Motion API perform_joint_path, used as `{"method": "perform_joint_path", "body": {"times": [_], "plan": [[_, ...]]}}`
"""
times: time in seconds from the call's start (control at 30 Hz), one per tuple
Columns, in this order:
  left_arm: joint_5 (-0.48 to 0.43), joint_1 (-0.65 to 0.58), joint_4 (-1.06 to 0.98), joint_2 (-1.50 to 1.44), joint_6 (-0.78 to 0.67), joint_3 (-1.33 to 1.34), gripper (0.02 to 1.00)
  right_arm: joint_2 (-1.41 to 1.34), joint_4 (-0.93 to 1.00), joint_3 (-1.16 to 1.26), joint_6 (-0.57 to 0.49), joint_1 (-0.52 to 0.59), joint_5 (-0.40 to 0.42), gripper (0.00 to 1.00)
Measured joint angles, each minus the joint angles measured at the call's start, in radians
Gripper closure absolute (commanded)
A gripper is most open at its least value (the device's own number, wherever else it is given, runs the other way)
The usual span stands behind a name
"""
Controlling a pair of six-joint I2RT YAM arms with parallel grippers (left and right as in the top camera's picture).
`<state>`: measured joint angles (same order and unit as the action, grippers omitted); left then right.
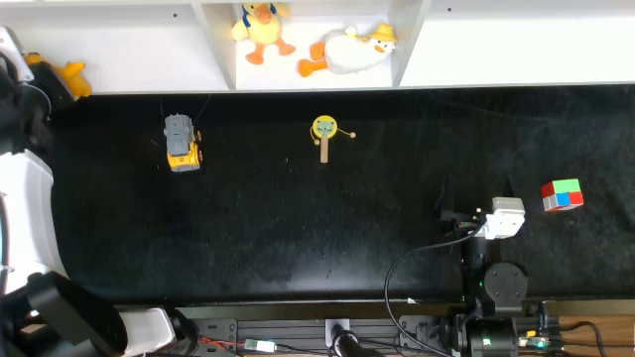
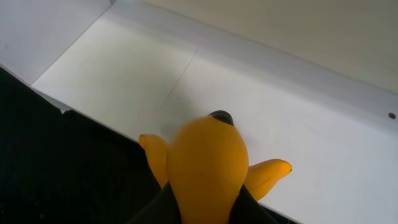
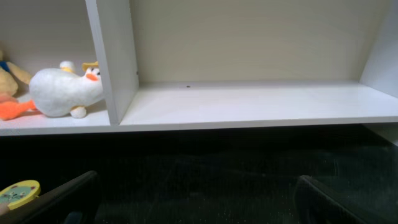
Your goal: Store Toys
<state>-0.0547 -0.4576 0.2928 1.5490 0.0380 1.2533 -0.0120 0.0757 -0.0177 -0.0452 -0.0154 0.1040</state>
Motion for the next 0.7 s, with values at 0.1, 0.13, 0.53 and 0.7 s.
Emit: {"method": "perform_joint_path", "body": {"times": [0.1,0.13,0.53,0.7], "plan": [[0.000,0.000,-0.014,0.007,0.008,0.001,0.978,0.000,0.000,0.000,0.000,0.000,0.000,0.007],[0.001,0.000,-0.016,0.008,0.008,0.002,0.980,0.000,-0.001,0.000,0.000,0.000,0.000,0.009],[0.005,0.000,-0.035,0.034,0.009,0.010,0.982,0.000,-0.001,0.000,0.000,0.000,0.000,0.005],[0.003,0.000,-0.089,0.082,0.009,0.010,0.982,0.000,0.000,0.000,0.000,0.000,0.000,0.005]]}}
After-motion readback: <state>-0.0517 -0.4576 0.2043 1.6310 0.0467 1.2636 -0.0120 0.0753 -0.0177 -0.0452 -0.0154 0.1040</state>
